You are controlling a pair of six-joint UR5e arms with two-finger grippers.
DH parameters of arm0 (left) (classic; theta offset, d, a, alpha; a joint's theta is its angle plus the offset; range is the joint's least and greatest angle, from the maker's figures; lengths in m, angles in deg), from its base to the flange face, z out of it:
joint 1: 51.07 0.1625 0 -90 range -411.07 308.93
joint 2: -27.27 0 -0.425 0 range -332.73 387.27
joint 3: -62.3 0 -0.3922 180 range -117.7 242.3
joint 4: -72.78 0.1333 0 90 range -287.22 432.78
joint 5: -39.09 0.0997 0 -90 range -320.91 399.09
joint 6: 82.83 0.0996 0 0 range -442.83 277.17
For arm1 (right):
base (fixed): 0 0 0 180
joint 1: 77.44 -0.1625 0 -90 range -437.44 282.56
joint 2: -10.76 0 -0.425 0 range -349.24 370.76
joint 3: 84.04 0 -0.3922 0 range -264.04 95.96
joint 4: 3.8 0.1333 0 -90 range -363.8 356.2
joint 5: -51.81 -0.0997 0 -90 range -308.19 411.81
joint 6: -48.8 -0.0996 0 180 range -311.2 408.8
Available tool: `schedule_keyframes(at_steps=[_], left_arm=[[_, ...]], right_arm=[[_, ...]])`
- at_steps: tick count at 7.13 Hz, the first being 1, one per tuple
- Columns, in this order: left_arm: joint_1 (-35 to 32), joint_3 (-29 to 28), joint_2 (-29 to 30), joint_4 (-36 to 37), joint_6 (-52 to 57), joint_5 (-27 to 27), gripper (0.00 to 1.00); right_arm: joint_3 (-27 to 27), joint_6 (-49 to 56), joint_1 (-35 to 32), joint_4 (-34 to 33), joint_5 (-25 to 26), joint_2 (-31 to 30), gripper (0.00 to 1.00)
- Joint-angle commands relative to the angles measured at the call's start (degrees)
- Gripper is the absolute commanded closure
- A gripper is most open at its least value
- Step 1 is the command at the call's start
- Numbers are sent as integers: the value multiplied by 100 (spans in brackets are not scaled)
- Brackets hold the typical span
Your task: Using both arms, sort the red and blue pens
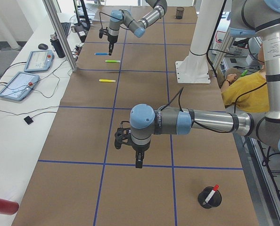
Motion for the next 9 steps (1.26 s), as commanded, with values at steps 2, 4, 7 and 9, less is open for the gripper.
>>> schedule_keyframes(at_steps=[2, 4, 7, 9], left_arm=[[0, -12, -7, -3, 3, 0, 0], [0, -21, -7, -3, 11, 0, 0], [0, -12, -7, -12, 12, 0, 0], [0, -12, -7, -21, 12, 0, 0]], right_arm=[[1784, 1369, -904, -688, -721, -1554, 100], [2900, 2284, -1528, -1364, -968, -2521, 100], [3826, 3293, -2608, -1411, -1608, -4129, 100], [4065, 4699, -3732, -1437, -1839, -5106, 100]])
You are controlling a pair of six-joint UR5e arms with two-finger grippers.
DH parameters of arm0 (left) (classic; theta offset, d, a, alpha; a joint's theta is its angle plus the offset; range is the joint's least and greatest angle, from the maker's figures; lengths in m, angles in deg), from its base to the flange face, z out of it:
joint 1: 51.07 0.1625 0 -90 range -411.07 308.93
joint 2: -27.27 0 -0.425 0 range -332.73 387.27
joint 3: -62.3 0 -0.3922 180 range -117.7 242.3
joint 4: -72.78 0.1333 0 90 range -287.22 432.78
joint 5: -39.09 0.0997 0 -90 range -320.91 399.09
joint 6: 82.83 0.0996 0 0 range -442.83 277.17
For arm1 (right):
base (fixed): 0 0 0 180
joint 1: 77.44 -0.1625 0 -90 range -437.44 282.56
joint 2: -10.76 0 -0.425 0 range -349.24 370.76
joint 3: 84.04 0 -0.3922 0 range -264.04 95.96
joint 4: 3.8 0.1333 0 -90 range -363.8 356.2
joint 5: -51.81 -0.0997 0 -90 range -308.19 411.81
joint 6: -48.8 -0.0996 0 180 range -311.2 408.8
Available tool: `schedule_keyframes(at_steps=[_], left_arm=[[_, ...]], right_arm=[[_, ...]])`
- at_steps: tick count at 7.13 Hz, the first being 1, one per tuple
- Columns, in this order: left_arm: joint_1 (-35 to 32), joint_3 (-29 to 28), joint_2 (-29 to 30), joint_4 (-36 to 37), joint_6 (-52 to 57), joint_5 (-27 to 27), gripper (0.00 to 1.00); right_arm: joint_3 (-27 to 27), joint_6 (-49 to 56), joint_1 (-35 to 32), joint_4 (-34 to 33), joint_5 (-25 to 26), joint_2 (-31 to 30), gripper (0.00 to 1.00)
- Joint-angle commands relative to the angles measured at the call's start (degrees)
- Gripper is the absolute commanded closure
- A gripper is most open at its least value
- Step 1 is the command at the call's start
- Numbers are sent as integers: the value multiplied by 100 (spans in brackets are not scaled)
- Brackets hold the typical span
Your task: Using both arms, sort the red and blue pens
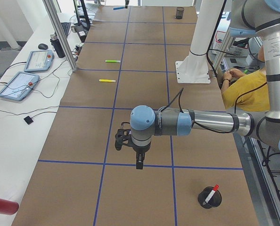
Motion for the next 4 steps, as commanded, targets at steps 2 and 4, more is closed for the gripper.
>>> schedule_keyframes(at_steps=[2, 4], left_arm=[[0, 10, 0, -21, 0, 0, 0], [0, 10, 0, -187, 0, 0, 0]], right_arm=[[254, 1528, -1416, -28, -120, -1594, 100], [552, 2655, -2249, -20, -172, -2876, 100]])
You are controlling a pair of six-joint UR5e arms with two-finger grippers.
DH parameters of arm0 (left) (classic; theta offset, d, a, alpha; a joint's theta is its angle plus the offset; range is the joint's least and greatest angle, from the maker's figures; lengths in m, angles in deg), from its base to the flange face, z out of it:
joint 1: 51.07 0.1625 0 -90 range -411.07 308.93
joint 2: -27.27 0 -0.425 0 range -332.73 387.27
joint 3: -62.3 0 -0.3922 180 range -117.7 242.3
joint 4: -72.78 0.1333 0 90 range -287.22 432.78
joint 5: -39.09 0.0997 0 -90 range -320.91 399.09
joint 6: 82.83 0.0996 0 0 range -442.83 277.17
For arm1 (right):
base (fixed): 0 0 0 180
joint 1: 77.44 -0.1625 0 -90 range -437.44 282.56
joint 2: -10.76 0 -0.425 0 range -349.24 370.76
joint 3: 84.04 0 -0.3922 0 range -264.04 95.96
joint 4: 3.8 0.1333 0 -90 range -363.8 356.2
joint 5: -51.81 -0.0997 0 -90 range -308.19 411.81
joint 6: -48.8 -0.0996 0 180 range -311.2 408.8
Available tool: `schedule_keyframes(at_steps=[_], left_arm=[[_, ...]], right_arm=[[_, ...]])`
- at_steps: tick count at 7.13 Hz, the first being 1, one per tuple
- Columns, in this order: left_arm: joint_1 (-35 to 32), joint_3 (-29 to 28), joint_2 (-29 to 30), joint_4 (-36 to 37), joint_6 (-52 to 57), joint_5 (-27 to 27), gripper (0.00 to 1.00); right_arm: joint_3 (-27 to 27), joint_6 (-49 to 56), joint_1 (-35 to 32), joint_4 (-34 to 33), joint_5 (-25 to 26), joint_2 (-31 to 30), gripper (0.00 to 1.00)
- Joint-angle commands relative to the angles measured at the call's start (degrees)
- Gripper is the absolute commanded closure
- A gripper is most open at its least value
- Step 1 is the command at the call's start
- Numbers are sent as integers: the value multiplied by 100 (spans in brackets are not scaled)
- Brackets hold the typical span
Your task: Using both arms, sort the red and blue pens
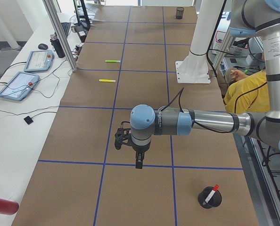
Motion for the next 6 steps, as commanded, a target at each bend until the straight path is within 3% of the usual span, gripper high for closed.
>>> schedule_keyframes(at_steps=[1, 4, 5, 6], left_arm=[[0, 1, 0, -165, 0, 0, 0], [0, 36, 0, -210, 9, -9, 0], [0, 27, 0, -340, 9, -9, 0], [0, 10, 0, -455, 9, -9, 0]], right_arm=[[182, 1021, -1302, -6, -386, -1388, 100], [139, 1076, -2642, -15, -1029, -3023, 100], [139, 1076, -2872, -319, -1318, -3325, 100], [217, 1076, -3248, -1193, -1443, -3284, 100]])
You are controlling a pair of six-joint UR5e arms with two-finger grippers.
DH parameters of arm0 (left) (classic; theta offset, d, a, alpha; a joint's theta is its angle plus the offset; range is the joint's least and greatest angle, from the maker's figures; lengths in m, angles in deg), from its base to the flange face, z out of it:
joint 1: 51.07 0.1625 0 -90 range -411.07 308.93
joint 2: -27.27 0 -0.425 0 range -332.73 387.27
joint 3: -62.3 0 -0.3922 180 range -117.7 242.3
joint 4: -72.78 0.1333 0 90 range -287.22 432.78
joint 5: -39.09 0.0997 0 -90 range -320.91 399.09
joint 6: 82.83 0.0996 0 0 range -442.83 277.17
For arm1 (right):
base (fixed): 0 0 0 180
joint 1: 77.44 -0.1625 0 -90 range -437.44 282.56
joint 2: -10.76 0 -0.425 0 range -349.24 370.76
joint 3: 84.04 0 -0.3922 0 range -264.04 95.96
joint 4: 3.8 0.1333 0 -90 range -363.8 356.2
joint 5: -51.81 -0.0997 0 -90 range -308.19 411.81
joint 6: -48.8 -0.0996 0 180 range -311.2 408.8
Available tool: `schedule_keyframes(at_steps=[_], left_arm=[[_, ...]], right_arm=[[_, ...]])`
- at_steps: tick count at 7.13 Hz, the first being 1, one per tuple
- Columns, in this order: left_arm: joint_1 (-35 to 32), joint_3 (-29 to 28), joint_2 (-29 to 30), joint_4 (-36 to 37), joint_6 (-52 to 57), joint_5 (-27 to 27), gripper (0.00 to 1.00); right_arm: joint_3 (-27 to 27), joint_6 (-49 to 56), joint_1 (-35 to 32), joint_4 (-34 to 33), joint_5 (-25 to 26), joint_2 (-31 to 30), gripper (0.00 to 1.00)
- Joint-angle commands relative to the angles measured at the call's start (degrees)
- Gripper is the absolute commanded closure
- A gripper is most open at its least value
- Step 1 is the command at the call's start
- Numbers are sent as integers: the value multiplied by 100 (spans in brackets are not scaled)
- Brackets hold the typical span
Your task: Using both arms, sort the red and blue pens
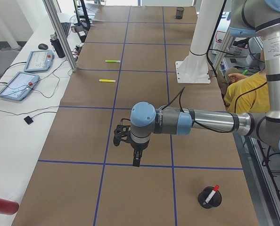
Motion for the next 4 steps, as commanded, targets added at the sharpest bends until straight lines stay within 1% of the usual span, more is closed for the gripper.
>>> schedule_keyframes(at_steps=[1, 3, 4], left_arm=[[0, -15, 0, -150, 0, -9, 0], [0, -6, 0, -150, 0, -9, 0], [0, 3, 0, -150, 0, -9, 0]], right_arm=[[119, -4, -836, -1493, -240, -110, 100], [426, 13, -1540, -3091, -127, -4, 100], [418, 14, -1848, -3622, -47, 14, 100]])
